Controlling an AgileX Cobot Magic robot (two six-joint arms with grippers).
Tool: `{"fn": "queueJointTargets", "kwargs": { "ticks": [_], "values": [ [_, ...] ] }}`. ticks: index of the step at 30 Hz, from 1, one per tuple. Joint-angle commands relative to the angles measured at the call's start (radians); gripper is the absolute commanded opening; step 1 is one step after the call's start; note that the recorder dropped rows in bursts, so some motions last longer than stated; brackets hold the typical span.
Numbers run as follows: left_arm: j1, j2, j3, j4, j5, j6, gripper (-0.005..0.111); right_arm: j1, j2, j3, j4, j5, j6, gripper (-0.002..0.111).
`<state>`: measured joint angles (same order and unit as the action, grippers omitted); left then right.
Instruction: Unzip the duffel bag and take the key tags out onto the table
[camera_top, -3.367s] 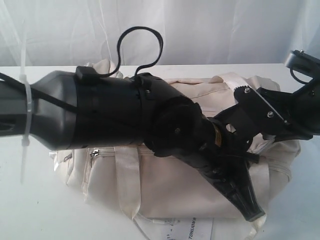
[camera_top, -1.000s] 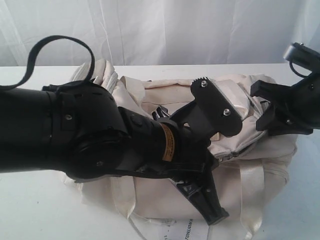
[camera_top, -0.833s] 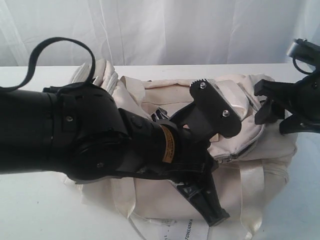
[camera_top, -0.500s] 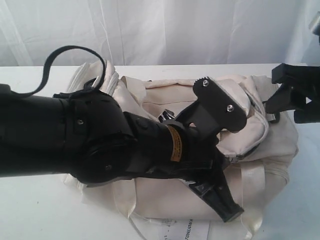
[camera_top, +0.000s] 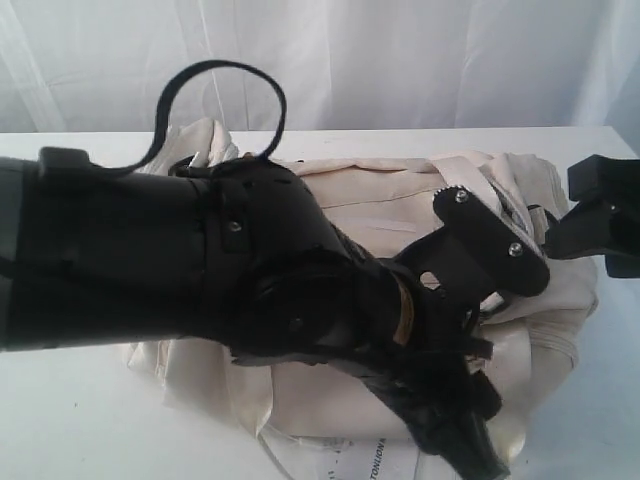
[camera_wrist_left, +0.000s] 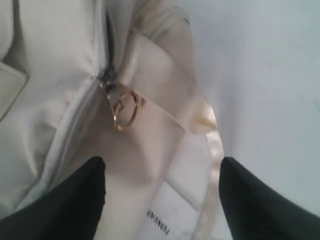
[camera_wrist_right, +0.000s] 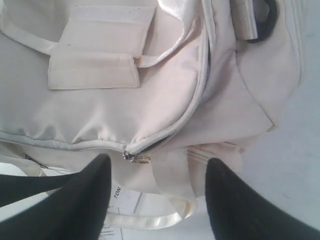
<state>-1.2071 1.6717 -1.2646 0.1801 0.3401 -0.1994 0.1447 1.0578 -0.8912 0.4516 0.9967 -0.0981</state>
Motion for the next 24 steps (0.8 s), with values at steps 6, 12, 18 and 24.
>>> {"fn": "queueJointTargets", "kwargs": {
  "ticks": [6, 12, 18, 24],
  "values": [
    [-0.01, -0.09, -0.024, 0.185, 0.328, 0.099, 0.059, -0.004, -0.009, 0.092, 0.209, -0.01, -0.231, 0.053],
    [-0.01, -0.07, -0.022, 0.349, 0.287, 0.099, 0.057, 0.057, -0.009, 0.178, 0.284, -0.093, -0.497, 0.053],
    [0.028, -0.038, -0.022, 0.4, 0.265, 0.093, 0.057, 0.106, -0.009, 0.257, 0.282, -0.162, -0.636, 0.053],
    [0.081, -0.013, -0.022, 0.396, 0.244, 0.089, 0.057, 0.127, -0.009, 0.278, 0.27, -0.266, -0.689, 0.053]
  ]
}}
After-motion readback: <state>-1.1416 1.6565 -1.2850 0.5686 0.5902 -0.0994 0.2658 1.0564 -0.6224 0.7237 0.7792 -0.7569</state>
